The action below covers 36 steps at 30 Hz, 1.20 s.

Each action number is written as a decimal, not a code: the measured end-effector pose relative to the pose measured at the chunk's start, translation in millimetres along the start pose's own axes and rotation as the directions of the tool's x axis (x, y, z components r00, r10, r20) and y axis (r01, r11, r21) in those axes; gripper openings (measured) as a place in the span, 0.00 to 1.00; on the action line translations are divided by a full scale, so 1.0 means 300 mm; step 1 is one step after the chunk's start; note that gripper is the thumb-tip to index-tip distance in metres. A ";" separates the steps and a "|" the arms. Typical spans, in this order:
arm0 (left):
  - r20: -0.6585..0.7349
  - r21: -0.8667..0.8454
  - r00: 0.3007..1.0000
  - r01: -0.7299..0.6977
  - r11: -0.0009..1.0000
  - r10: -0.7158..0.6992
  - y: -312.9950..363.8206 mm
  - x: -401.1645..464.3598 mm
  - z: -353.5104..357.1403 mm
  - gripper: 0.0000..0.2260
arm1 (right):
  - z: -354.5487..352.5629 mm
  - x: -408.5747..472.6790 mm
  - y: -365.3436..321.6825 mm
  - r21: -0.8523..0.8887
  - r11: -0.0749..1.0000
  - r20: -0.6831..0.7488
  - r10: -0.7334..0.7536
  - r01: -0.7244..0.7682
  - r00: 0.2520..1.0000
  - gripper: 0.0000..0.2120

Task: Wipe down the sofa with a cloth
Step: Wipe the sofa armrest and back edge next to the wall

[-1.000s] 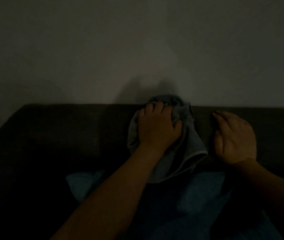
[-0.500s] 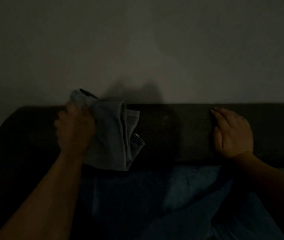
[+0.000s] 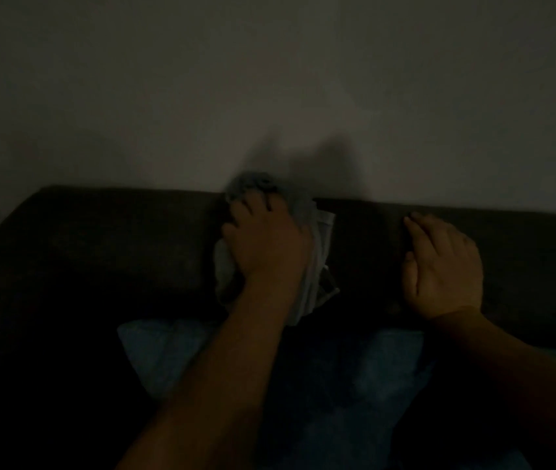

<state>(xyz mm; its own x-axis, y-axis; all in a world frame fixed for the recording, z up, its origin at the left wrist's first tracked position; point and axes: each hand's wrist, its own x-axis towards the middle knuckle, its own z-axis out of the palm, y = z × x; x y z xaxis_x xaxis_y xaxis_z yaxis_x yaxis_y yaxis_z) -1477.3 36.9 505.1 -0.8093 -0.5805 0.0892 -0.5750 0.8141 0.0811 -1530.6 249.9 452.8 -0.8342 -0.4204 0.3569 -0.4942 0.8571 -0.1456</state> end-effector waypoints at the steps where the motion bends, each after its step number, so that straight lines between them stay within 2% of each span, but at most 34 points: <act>1: -0.002 -0.007 1.000 -0.027 1.000 0.027 0.051 -0.010 0.006 0.25 | -0.002 0.001 0.000 0.003 1.000 0.005 -0.001 0.001 1.000 0.27; 4: 0.024 -0.014 0.997 -0.078 0.997 0.078 0.143 -0.031 0.017 0.26 | -0.005 -0.001 0.001 0.004 1.000 0.017 -0.006 0.006 1.000 0.27; 8: -0.057 -0.036 0.989 -0.140 0.989 0.138 0.083 -0.028 0.028 0.26 | 0.001 0.001 -0.005 0.021 1.000 -0.004 -0.012 0.012 1.000 0.27; 11: -0.051 -0.032 0.983 -0.178 0.984 0.176 0.079 -0.015 0.041 0.28 | -0.007 -0.004 -0.003 0.003 1.000 -0.002 0.012 -0.012 1.000 0.27; 14: -0.041 -0.017 0.988 -0.153 0.988 0.152 0.087 -0.002 0.042 0.31 | -0.019 0.002 -0.015 0.030 0.999 0.019 0.028 -0.029 0.999 0.26; 17: -0.069 0.001 0.986 -0.151 0.989 0.151 0.081 -0.005 0.056 0.32 | -0.091 0.016 0.023 0.149 0.989 0.013 0.014 -0.016 1.000 0.25; 20: -0.087 -0.010 0.987 -0.134 0.991 0.133 0.078 0.002 0.073 0.32 | -0.167 -0.026 0.213 0.027 0.997 -0.072 0.078 -0.076 0.994 0.26; 23: -0.125 -0.003 0.985 -0.122 0.993 0.121 0.082 0.005 0.083 0.30 | -0.179 -0.092 0.367 -0.082 0.973 -0.016 0.215 -0.215 0.977 0.29; 29: -0.246 0.045 0.963 -0.106 0.993 0.114 0.101 -0.007 0.080 0.24 | -0.136 -0.100 0.405 -0.065 0.980 0.021 0.190 -0.188 0.982 0.28; 33: -0.259 -0.072 0.962 0.076 0.994 -0.092 0.185 -0.047 0.086 0.27 | -0.120 -0.113 0.416 -0.028 0.986 0.002 0.167 -0.167 0.986 0.28; 34: -0.252 -0.085 0.961 0.099 0.991 -0.118 0.229 -0.062 0.079 0.28 | -0.115 -0.116 0.415 -0.021 0.986 -0.006 0.163 -0.163 0.987 0.28; 36: -0.251 -0.063 0.966 0.053 0.997 -0.067 0.352 -0.106 0.070 0.26 | -0.106 -0.119 0.420 -0.005 0.988 -0.044 0.153 -0.153 0.987 0.28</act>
<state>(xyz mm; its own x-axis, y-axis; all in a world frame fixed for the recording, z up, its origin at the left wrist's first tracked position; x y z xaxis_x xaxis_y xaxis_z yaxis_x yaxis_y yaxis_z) -1514.8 141.5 490.1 -0.7130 -0.6189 0.3294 -0.6084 0.7797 0.1481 -1555.3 382.5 451.0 -0.8885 -0.2709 0.3703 -0.3593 0.9127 -0.1943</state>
